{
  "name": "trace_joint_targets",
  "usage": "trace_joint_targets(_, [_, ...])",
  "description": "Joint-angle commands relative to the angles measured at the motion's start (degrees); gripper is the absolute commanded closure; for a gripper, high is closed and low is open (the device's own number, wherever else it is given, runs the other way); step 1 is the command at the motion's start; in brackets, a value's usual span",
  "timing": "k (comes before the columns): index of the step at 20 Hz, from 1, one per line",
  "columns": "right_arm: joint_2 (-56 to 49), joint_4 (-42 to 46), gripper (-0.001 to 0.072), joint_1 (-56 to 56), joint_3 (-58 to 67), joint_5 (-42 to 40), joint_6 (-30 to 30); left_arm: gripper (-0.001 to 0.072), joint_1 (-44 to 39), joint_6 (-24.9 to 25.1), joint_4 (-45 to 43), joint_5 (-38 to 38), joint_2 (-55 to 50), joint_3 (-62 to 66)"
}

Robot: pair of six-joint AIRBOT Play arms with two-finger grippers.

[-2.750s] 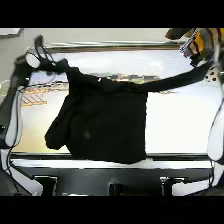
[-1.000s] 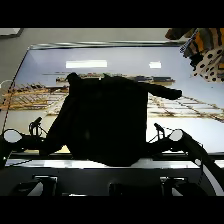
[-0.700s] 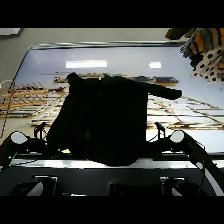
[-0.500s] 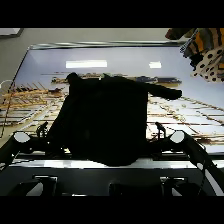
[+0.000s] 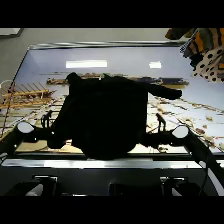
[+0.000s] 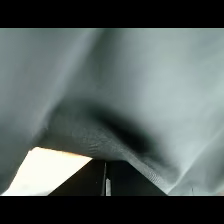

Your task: Fold the clothes and pants, and hang the long-sleeved shirts on hangers.

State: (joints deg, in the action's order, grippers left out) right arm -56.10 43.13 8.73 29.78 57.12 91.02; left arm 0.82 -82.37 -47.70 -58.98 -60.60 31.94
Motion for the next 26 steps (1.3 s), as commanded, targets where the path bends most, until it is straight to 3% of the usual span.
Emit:
trace_joint_targets(1, [0.4, 5.4, 0.0675, 0.0, 13.9, -7.6, 3.4, 0.0686, -0.5, -0.8, -4.6, -0.1, -0.3, 17.4])
trace_joint_targets(3, [0.4, 15.8, 0.0674, 0.0, 28.1, -11.6, 8.3, 0.0686, -0.5, -1.2, -6.8, 0.0, -0.3, 33.2])
trace_joint_targets(6, [0.4, 28.1, 0.0674, 0.0, 50.8, -13.8, 10.9, 0.0685, -0.5, -1.2, -7.9, 0.1, -0.3, 54.0])
trace_joint_targets(9, [0.7, 33.4, 0.0674, 0.0, 71.2, -11.0, 10.7, 0.0684, -0.5, -1.2, -7.9, 0.1, 0.4, 71.3])
trace_joint_targets(12, [3.7, 34.0, 0.0674, 0.0, 84.0, -6.1, 9.0, 0.0684, -0.5, -1.3, -10.0, 0.1, 3.3, 81.7])
trace_joint_targets(17, [15.4, 34.1, 0.0674, 0.0, 87.1, -4.5, 9.0, 0.0684, -0.5, -11.7, -18.8, 0.1, 12.9, 83.9])
trace_joint_targets(19, [17.2, 35.5, 0.0674, 0.0, 87.1, -4.5, 12.0, 0.0684, -0.5, -14.4, -20.0, 0.1, 14.8, 83.8])
trace_joint_targets(23, [13.2, 40.4, 0.0673, 0.0, 87.1, -4.5, 15.0, 0.0684, -0.5, -15.5, -19.8, 1.0, 14.1, 81.2])
trace_joint_targets(26, [3.8, 44.6, 0.0673, 0.0, 87.1, -4.6, 15.3, 0.0683, -0.6, -15.4, -19.8, 5.3, 10.0, 76.0])
